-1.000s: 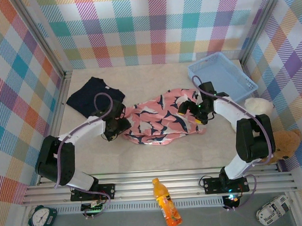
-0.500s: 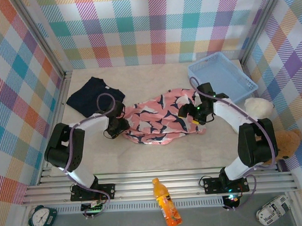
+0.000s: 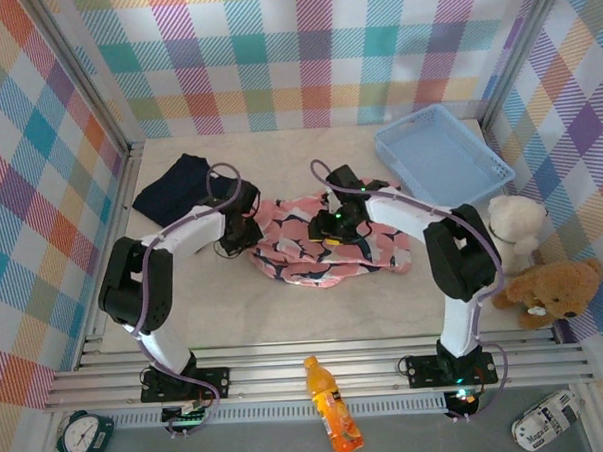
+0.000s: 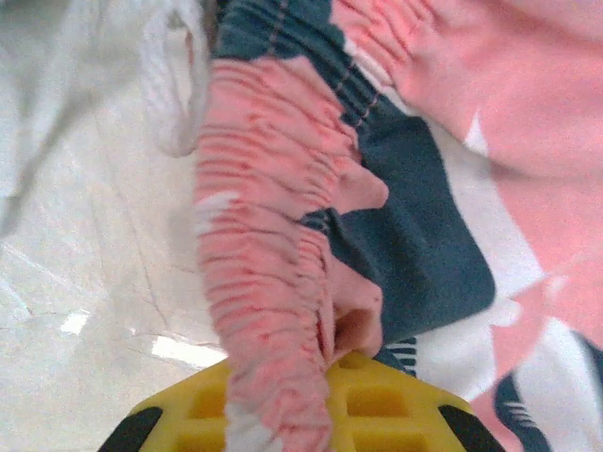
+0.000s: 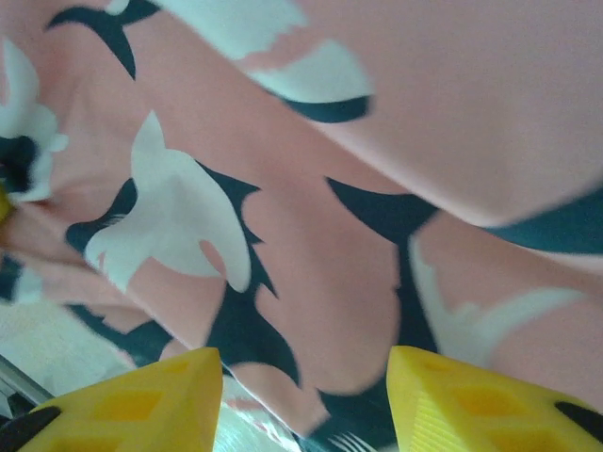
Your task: Fold and stack the mixed laundry pile
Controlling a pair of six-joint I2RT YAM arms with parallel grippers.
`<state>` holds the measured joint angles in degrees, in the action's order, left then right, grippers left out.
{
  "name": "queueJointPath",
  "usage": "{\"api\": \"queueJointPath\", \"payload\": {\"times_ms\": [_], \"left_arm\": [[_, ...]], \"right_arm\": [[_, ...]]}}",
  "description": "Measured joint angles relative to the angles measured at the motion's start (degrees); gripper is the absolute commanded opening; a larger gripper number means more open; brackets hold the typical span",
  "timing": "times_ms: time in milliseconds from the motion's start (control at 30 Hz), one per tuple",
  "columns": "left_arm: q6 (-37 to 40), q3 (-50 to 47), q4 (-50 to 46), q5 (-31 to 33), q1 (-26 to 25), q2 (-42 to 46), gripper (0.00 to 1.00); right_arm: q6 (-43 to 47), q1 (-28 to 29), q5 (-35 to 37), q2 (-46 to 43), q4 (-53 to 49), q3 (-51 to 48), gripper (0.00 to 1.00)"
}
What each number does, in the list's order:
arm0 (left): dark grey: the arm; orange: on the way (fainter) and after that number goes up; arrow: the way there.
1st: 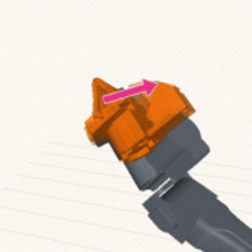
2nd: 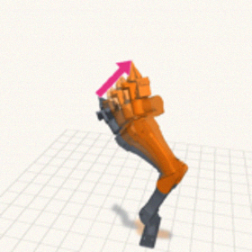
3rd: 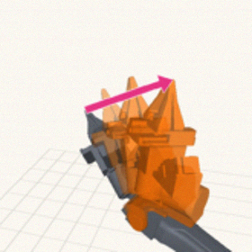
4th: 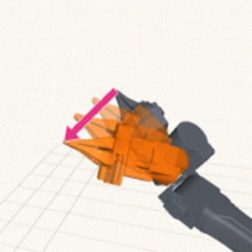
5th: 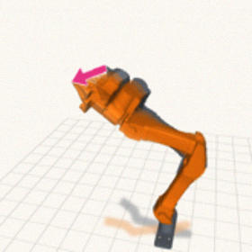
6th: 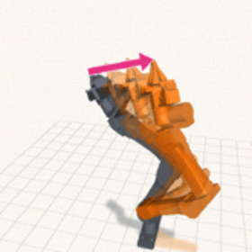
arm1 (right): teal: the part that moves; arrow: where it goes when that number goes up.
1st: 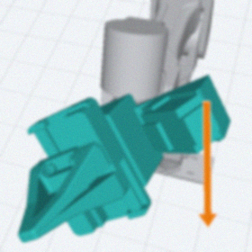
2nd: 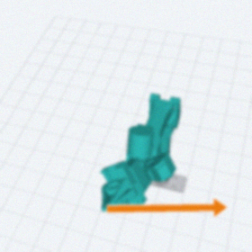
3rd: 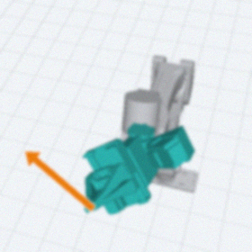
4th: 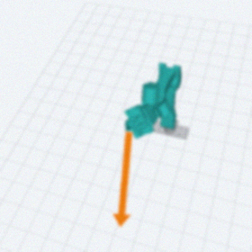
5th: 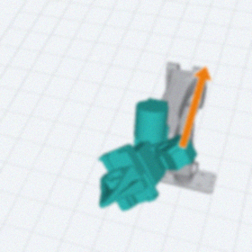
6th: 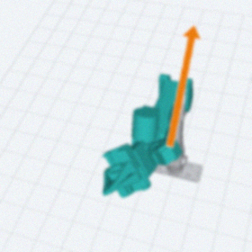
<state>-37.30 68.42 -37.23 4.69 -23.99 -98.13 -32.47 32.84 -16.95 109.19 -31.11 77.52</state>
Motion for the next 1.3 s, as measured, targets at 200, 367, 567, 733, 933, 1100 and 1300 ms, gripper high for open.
{"api": "queueJointPath", "payload": {"times_ms": [200,367,567,733,933,1100,1300], "left_arm": [[1.6,7.6,-7.1,5.7,-1.9,6.6,0.00],[3.6,11.2,-11.8,8.9,-3.6,9.3,0.00],[6.3,16.4,-15.3,11.7,-6.9,9.6,0.02],[8.6,24.0,-18.7,15.4,-11.6,6.2,0.03],[12.8,38.6,-23.6,20.8,-18.4,-6.2,0.10],[17.2,56.5,-27.6,21.0,-25.0,-22.8,0.84],[17.2,73.2,-29.9,14.9,-30.7,-37.4,1.00]], "right_arm": [[-6.4,1.0,0.8,6.5,3.1,-0.6,0.15],[-8.0,2.8,-2.8,12.5,4.4,6.8,0.09],[-8.5,9.1,-7.8,19.1,5.4,16.8,0.20],[-8.7,6.6,-10.4,11.8,6.3,10.0,0.31],[-7.4,-11.1,-9.9,-8.1,4.8,-4.0,0.40],[-4.7,-23.7,-8.2,-20.6,2.8,-14.8,0.43],[-1.0,-30.2,-4.9,-24.4,-2.3,-19.8,0.44]]}}
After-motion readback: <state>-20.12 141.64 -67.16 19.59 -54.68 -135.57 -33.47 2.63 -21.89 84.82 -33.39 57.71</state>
